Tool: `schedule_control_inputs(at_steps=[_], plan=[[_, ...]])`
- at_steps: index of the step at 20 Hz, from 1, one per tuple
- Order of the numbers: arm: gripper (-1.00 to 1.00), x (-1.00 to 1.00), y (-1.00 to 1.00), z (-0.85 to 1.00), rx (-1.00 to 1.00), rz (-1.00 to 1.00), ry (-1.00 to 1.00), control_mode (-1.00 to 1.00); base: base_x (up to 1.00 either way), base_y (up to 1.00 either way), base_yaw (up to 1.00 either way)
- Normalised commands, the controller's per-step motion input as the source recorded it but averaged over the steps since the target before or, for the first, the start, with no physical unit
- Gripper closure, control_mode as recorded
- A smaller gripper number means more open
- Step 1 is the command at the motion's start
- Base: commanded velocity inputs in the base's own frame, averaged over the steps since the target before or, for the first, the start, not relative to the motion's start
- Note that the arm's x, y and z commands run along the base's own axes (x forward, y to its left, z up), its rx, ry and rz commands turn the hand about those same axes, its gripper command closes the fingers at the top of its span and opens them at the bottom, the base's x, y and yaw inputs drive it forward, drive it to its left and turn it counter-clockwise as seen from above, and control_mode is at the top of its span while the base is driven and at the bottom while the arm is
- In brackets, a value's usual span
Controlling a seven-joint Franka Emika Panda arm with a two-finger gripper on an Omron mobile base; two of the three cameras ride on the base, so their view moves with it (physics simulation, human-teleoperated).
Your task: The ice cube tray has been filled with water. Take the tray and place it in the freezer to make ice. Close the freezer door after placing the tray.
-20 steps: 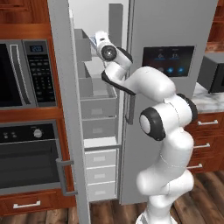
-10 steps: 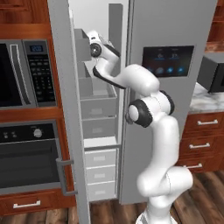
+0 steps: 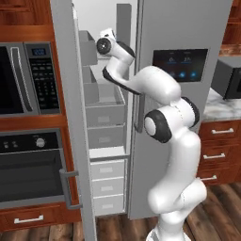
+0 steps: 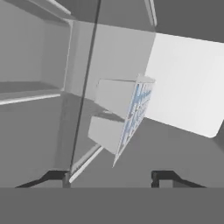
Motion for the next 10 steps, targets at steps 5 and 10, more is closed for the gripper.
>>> schedule_control_inputs(at_steps=[5, 10], plan=[[-1.0, -1.0, -0.7, 0.0, 0.04, 0.16, -0.26, -1.0, 0.0, 0.0, 0.0], [-1.0, -1.0, -0.01, 0.0, 0.04, 0.2, -0.18, -1.0, 0.0, 0.0, 0.0]])
